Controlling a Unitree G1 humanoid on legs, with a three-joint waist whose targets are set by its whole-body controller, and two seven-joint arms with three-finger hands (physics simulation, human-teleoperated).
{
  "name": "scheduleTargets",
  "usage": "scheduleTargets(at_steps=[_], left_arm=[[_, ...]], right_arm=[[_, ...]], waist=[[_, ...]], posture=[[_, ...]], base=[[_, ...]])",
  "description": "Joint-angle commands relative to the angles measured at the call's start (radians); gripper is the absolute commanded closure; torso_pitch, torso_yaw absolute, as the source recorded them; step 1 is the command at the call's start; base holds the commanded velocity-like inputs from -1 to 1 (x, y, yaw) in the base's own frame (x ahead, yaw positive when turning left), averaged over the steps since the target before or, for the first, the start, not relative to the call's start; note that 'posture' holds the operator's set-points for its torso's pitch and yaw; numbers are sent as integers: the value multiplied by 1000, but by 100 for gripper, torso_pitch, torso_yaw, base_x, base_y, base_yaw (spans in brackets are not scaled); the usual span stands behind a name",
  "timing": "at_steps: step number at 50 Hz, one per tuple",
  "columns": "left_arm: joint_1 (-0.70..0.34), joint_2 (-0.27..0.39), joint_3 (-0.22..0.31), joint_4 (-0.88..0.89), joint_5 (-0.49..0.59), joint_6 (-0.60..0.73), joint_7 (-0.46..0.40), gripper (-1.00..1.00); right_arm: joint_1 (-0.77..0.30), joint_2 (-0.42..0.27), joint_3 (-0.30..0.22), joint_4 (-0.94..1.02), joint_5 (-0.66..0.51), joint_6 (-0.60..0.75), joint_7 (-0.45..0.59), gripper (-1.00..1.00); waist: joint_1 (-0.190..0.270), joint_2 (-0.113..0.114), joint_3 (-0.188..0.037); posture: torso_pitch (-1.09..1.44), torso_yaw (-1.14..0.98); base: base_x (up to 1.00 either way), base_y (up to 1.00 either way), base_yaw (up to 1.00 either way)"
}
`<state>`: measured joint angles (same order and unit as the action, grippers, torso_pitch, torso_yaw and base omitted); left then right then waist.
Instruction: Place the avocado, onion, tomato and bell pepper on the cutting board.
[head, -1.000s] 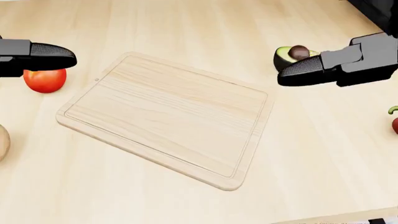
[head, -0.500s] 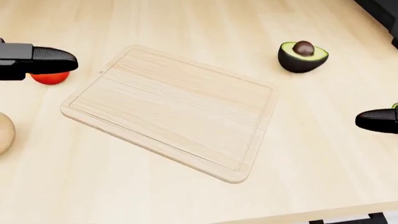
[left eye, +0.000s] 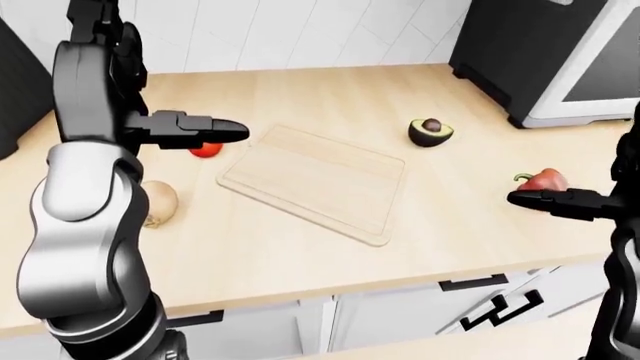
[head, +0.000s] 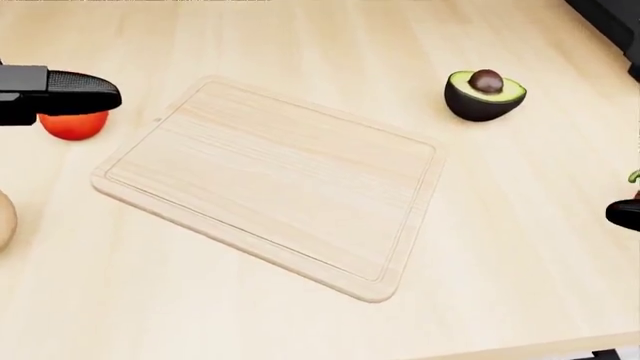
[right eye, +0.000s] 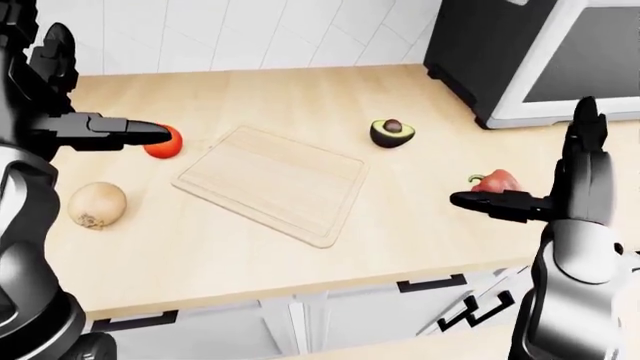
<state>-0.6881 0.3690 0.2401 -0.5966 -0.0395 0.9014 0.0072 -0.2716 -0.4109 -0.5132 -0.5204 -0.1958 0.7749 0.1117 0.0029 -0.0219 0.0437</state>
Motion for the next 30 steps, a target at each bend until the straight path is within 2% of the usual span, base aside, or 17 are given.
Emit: scheduleTargets(at_steps=[1, 12, 30], left_arm=[[-26, 12, 6, -23, 1, -27, 3, -100], [-16, 14, 11, -33, -2, -24, 5, -100], [6, 18, 22, -52, -8, -22, 3, -100]], right_arm=[[-19, -14, 0, -12, 3, -52, -19, -100], [3, 9, 12, 61, 28, -120, -59, -100], [26, 26, 11, 97, 33, -135, -82, -100]], waist=[[1, -2, -21], [1, -1, -22], [1, -1, -21]], posture=[[0, 0], [0, 0], [0, 0]], base=[[0, 0, 0], [0, 0, 0], [0, 0, 0]])
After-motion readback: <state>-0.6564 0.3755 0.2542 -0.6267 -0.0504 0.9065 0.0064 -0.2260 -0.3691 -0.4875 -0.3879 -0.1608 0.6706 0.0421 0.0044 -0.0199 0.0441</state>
